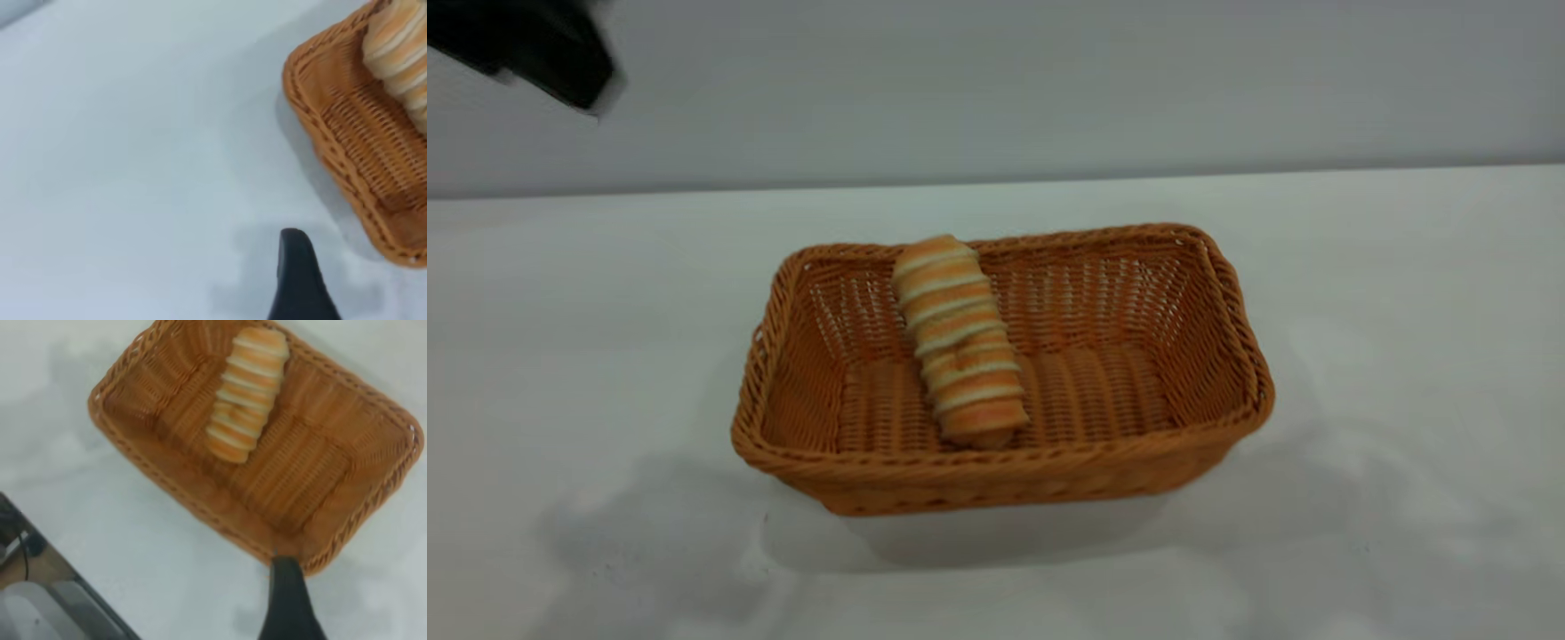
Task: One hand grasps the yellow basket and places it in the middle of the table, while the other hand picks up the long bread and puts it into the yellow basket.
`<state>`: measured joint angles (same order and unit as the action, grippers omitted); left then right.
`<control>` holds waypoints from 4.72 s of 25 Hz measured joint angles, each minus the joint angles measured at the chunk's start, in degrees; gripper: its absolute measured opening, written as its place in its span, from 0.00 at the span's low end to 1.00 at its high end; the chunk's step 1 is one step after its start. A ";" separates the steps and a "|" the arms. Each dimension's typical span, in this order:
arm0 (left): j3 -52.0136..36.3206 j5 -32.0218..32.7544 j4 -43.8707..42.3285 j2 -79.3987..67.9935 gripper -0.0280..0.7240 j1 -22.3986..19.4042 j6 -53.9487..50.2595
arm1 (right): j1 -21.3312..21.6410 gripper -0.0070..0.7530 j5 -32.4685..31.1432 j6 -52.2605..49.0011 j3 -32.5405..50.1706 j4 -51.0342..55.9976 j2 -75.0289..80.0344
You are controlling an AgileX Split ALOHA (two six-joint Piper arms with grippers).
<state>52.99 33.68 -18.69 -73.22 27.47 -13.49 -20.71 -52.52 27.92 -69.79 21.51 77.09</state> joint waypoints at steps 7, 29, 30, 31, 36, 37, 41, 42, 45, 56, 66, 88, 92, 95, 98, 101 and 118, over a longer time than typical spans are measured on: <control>0.00 12.32 0.82 20.02 0.73 0.00 0.64 | 0.00 0.75 -7.37 -1.56 0.00 -0.22 -8.75; -13.55 32.90 19.64 56.02 0.73 0.00 17.17 | 0.00 0.74 -18.32 -8.59 14.98 -0.17 -49.36; -15.24 32.90 19.64 57.22 0.73 0.00 17.40 | 0.00 0.74 -18.32 -8.61 16.87 -0.17 -51.45; -16.66 32.90 19.64 58.38 0.73 0.00 17.53 | 0.00 0.74 -18.32 -8.61 18.72 -0.17 -53.51; -23.41 32.21 19.75 63.95 0.73 0.00 17.90 | 0.00 0.74 -18.19 -8.73 28.24 -0.78 -62.48; -24.30 32.01 19.75 65.05 0.73 0.00 17.90 | 0.00 0.74 -17.96 -8.73 29.59 -1.27 -64.16; -24.95 31.54 19.75 68.12 0.73 0.00 17.95 | 0.00 0.74 -16.54 -8.91 35.18 -3.40 -69.25; -24.95 31.54 19.75 68.71 0.73 0.00 17.95 | 0.00 0.74 -15.99 -8.96 36.46 -3.96 -70.19; -24.95 31.54 19.70 69.94 0.73 0.00 17.95 | 0.00 0.74 -14.11 -9.66 39.44 -5.40 -72.36; -24.95 31.54 19.70 70.52 0.73 0.00 17.95 | 0.00 0.74 -13.10 -15.18 42.17 -13.80 -73.17; -25.01 31.54 19.70 70.52 0.73 0.00 17.95 | 0.00 0.74 -13.10 -15.88 42.19 -13.81 -73.17; -25.04 31.54 19.81 70.52 0.73 -0.34 18.00 | 0.59 0.74 -13.10 -16.04 42.19 -13.81 -73.17; -25.04 31.54 19.98 70.56 0.73 -7.57 18.00 | 5.64 0.74 -13.10 -16.04 42.19 -13.81 -74.56; -25.04 31.54 19.98 71.88 0.73 -15.91 18.00 | 10.47 0.74 -13.10 -16.04 42.19 -13.81 -77.36; -25.04 31.59 19.98 74.19 0.73 -22.02 18.00 | 13.76 0.74 -13.17 -16.04 42.19 -13.81 -78.04; -25.04 31.59 20.04 74.44 0.73 -23.84 18.00 | 15.98 0.74 -13.26 -16.04 42.19 -13.81 -78.04; -25.04 31.59 20.20 74.50 0.73 -23.66 18.13 | 22.93 0.74 -13.29 -16.04 42.19 -13.81 -78.04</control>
<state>27.96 65.27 1.51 1.28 3.81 4.63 2.22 -65.81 11.88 -27.60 7.70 -0.95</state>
